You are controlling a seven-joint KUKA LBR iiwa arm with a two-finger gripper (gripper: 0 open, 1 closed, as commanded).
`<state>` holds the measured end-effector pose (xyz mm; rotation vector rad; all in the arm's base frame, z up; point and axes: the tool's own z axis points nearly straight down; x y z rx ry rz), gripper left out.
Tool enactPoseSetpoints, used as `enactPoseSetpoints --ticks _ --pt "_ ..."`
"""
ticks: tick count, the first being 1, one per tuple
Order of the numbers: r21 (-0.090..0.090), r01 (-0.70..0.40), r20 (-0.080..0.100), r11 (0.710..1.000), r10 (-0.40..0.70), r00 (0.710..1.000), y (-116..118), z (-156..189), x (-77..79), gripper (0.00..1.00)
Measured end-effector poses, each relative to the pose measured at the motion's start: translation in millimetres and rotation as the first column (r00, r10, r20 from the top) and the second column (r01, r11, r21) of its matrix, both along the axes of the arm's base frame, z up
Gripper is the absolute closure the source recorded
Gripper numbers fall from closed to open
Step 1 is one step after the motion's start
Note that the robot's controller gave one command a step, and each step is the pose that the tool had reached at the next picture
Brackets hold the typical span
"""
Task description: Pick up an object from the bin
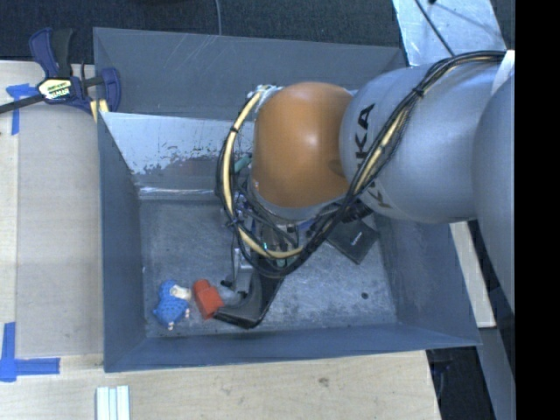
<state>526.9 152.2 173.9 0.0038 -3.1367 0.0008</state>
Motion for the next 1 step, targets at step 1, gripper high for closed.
enactPoseSetpoints --ticks 1 --pt "0.009 -0.108 -0.008 0.994 0.108 0.994 -25.8 -99.5 -29.2 0.00"
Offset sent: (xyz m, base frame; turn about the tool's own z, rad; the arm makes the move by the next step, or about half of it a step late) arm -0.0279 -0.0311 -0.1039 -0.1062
